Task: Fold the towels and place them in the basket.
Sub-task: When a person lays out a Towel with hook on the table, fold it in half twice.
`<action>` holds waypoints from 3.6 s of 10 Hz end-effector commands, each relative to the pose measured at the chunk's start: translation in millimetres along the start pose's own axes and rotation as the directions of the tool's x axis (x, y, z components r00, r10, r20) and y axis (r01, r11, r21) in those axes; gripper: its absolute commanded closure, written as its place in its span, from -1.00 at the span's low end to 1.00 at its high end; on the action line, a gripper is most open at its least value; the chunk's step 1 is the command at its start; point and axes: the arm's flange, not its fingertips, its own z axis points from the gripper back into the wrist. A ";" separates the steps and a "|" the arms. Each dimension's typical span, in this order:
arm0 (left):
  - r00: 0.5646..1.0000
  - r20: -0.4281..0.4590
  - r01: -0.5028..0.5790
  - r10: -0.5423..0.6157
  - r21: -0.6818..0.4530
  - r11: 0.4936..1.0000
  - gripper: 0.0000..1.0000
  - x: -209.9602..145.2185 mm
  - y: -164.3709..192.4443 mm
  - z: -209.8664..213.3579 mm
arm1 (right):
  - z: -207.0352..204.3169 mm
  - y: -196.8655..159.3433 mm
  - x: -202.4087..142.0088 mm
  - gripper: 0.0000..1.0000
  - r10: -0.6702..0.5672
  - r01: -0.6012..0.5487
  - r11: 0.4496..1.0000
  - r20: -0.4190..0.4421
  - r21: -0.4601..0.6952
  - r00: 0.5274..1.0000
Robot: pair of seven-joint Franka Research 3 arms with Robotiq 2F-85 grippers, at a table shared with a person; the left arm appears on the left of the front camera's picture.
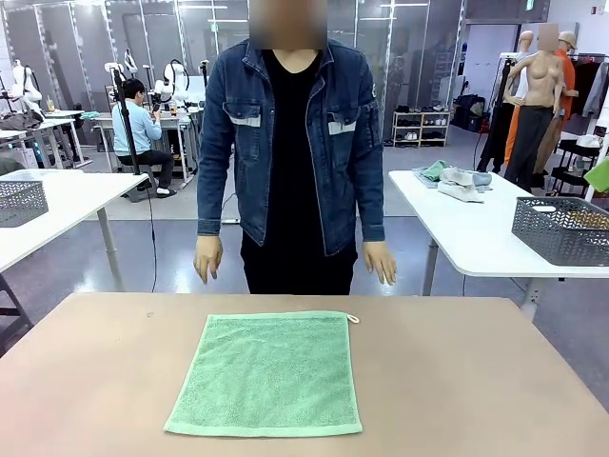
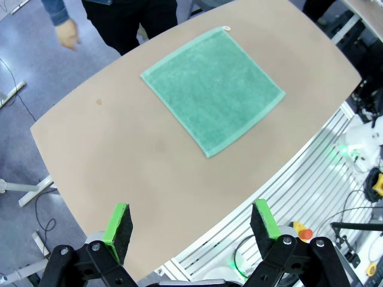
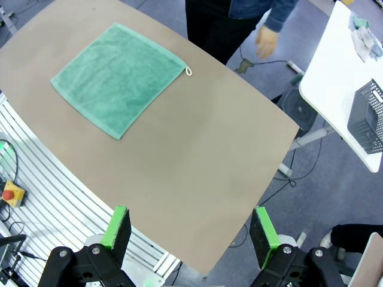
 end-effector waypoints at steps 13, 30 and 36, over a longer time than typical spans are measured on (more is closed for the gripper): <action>0.845 -0.214 0.461 -0.490 -0.172 0.871 -1.00 -18.1 -48.4 -73.2 | -91.7 80.2 27.2 -1.00 0.566 -0.493 0.805 -0.177 0.329 0.805; 0.747 -0.318 0.486 -0.584 -0.338 0.806 -1.00 -38.4 -85.5 -256.8 | -282.2 148.5 7.4 -1.00 0.687 -0.527 0.713 -0.308 0.462 0.658; 0.555 -0.240 0.674 -0.796 -0.431 0.600 -1.00 -37.2 -99.5 -325.8 | -369.6 174.6 16.0 -1.00 0.750 -0.549 0.646 -0.306 0.531 0.587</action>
